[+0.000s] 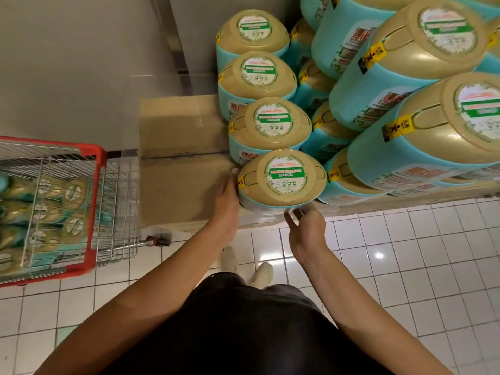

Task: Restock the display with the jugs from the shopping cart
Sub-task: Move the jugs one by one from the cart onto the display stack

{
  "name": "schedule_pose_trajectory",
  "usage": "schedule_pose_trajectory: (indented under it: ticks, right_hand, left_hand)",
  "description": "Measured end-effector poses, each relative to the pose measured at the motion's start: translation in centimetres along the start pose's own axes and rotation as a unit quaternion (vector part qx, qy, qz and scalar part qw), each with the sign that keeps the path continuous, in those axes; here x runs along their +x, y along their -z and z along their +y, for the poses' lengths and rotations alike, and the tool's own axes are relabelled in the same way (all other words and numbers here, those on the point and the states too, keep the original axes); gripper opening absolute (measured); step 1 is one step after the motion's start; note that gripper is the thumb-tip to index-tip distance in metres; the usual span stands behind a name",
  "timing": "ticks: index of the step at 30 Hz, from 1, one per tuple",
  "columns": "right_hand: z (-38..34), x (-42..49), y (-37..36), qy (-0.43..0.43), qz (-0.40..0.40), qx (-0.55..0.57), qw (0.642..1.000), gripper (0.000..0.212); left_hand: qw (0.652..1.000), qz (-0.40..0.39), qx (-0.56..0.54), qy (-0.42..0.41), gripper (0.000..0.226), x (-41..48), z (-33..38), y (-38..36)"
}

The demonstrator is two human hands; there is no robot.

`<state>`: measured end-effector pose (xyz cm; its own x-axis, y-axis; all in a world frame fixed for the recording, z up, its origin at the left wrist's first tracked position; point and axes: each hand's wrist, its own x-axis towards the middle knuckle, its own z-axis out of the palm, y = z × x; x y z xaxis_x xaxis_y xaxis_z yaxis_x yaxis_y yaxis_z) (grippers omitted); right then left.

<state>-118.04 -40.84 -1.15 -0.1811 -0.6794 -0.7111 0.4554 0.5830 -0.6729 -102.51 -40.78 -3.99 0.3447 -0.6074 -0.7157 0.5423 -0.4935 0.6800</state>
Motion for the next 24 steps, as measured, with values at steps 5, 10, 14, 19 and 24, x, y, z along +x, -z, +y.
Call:
schedule_pose_trajectory:
  ticks: [5,10,14,19,24]
  right_hand:
    - [1.3,-1.3,1.3,-0.096,-0.049,0.022,0.994,0.024]
    - [2.2,-2.8,2.3,-0.183,-0.163,-0.085,0.966,0.016]
    - [2.2,-3.5,3.1,-0.109,-0.28,-0.191,0.935,0.017]
    - [2.8,-4.7,5.0,-0.045,-0.386,-0.339,0.857,0.021]
    - [4.1,-7.3,7.1,-0.033,-0.472,-0.437,0.765,0.023]
  left_hand:
    - [0.998,-0.051,0.002,-0.03,0.048,-0.4,0.0,2.3]
    - [0.996,-0.005,0.01,-0.09,0.028,-3.1,-1.9,5.7]
    - [0.989,0.054,0.001,-0.135,0.03,-7.2,-4.5,9.1]
    - [0.974,0.143,-0.04,-0.174,0.035,-15.9,-9.8,12.4]
    - [0.946,0.248,-0.116,-0.175,0.049,-24.6,-16.7,14.7]
